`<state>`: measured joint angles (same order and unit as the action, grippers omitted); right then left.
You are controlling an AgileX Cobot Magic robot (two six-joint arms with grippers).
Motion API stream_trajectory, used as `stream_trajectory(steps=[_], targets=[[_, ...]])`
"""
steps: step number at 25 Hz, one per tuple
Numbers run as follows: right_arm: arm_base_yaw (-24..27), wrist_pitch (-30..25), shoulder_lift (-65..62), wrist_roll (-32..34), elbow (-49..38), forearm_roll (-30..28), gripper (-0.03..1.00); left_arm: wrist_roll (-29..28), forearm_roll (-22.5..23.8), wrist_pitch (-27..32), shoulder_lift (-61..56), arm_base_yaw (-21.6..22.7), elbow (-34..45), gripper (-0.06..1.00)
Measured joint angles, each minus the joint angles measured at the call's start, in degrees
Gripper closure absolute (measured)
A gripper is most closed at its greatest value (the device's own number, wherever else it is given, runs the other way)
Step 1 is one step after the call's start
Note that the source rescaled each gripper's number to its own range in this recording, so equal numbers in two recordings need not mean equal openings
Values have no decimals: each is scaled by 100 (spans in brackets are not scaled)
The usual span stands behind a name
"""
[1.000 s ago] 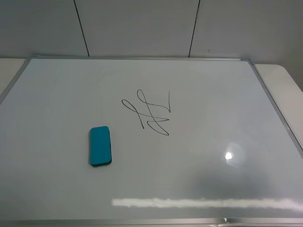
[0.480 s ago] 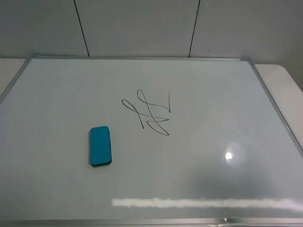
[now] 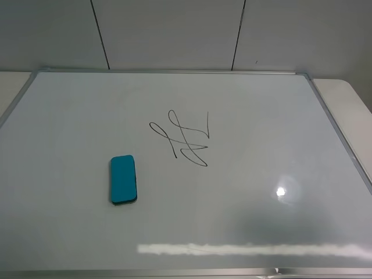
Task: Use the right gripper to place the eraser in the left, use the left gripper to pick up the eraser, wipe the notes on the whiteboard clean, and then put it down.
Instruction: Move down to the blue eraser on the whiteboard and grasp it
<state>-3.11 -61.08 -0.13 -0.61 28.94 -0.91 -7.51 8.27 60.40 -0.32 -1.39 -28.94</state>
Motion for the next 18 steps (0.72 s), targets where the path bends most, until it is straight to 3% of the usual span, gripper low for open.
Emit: stream_trajectory(steps=[18], targets=[[0, 0, 0, 0, 0, 0, -3, 0, -28, 0, 0, 0, 0, -6]])
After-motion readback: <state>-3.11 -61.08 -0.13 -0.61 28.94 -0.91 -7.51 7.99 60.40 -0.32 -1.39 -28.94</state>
